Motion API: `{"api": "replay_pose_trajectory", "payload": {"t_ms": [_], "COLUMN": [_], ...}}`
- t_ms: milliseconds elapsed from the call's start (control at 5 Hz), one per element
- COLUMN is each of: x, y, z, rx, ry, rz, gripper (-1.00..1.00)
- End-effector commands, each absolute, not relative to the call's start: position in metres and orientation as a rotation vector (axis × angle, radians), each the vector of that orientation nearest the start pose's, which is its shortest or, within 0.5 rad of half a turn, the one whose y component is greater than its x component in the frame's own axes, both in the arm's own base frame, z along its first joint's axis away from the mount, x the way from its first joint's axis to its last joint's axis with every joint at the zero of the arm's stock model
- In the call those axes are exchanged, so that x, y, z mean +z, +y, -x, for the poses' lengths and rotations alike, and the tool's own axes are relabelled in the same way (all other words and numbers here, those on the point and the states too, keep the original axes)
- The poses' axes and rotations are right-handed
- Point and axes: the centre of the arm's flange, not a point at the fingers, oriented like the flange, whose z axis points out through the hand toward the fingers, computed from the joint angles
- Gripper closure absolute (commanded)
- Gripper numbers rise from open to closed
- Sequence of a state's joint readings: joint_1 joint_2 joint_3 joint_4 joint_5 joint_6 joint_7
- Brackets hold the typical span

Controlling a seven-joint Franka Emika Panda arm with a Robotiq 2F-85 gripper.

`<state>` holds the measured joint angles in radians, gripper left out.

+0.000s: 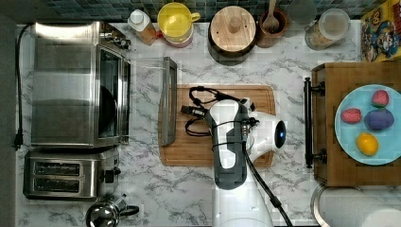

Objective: Close the oven.

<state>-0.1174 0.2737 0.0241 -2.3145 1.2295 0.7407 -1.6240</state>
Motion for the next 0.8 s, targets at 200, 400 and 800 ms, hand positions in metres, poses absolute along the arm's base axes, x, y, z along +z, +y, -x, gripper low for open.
{"api": "replay_pose_trajectory", "payload": {"t_ms": [200,400,800], "x": [0.257,0.235,0.241], "y": [0.031,0.051,0.057], "z": [-0.555,-0.564,-0.569], "rx": [-0.301,-0.242,-0.241], "ry": [0.073,0.053,0.111], "rz": [2.343,2.361,2.297], "gripper": [1.00,1.00,1.00]}}
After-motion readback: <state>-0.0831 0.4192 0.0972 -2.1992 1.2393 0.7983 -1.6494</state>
